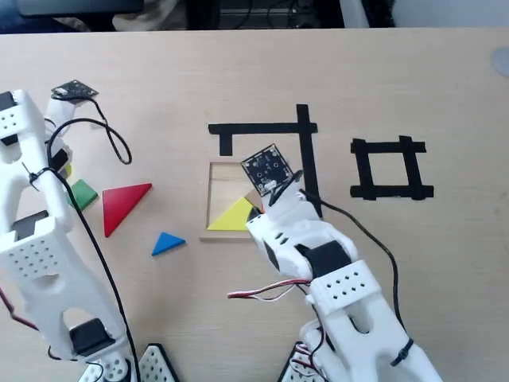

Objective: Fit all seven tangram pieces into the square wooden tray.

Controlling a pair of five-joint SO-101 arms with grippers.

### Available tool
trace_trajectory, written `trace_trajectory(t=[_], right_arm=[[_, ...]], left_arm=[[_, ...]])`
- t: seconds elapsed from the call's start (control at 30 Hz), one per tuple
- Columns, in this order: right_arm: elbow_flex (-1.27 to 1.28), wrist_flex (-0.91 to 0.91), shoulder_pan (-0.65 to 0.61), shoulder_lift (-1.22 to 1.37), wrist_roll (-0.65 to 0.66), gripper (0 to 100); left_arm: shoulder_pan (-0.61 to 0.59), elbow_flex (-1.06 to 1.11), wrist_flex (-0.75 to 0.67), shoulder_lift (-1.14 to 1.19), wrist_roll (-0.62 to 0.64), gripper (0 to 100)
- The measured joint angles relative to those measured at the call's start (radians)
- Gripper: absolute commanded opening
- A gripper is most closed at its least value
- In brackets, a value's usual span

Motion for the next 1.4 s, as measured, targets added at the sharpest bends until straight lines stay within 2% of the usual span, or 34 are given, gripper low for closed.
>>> trace_trajectory(t=[0.2, 0.47, 0.7, 1.0, 1.27, 1.4], right_arm=[[0.000, 0.000, 0.000, 0.000, 0.000, 18.1], [0.000, 0.000, 0.000, 0.000, 0.000, 18.1], [0.000, 0.000, 0.000, 0.000, 0.000, 18.1], [0.000, 0.000, 0.000, 0.000, 0.000, 18.1], [0.000, 0.000, 0.000, 0.000, 0.000, 18.1], [0.000, 0.000, 0.000, 0.000, 0.000, 18.1]], left_arm=[[-0.031, -0.040, -0.092, 0.044, 0.130, 3], [-0.046, -0.052, -0.259, 0.207, 0.149, 3], [-0.020, -0.106, -0.175, 0.238, 0.147, 3], [0.075, -0.104, 0.049, 0.245, 0.152, 3], [0.129, -0.008, 0.087, 0.213, 0.157, 3], [0.172, 0.133, 0.107, 0.135, 0.157, 3]])
